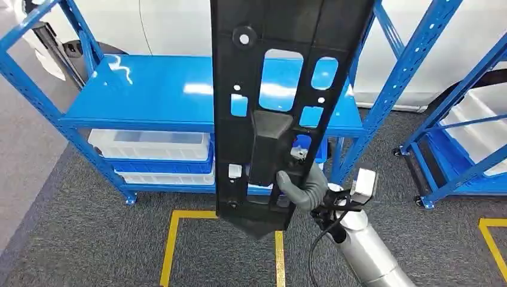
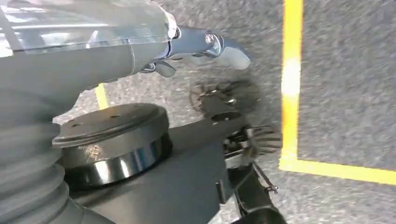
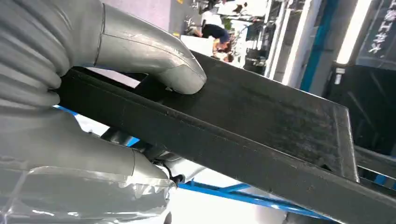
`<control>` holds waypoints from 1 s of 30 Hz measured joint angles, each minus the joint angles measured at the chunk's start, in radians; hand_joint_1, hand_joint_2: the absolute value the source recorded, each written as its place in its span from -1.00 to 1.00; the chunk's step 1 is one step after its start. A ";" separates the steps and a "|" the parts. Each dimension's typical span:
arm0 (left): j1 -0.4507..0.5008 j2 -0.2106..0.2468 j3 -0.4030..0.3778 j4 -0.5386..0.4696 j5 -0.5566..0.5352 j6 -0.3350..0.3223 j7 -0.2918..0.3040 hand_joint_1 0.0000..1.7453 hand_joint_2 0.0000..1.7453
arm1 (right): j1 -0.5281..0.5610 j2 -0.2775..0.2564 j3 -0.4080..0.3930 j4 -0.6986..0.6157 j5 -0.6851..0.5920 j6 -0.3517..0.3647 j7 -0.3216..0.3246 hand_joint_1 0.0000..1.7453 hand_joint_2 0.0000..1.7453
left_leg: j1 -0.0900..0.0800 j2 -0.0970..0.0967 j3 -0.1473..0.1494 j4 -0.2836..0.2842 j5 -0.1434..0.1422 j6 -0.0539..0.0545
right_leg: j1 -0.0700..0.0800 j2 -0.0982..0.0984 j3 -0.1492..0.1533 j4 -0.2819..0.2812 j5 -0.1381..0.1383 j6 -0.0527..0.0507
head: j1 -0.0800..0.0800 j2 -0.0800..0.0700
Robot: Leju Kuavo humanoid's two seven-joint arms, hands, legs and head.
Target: Take the parts from the cabinet and place them on the table.
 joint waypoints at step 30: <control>0.009 -0.008 0.000 0.001 0.001 0.002 0.000 -1.00 1.00 | 0.014 0.016 -0.034 -0.005 -0.005 0.023 0.005 1.00 1.00 | 0.023 -0.009 -0.042 0.030 0.009 -0.017 | -0.013 -0.003 0.024 -0.024 -0.006 0.022 | 0.000 0.000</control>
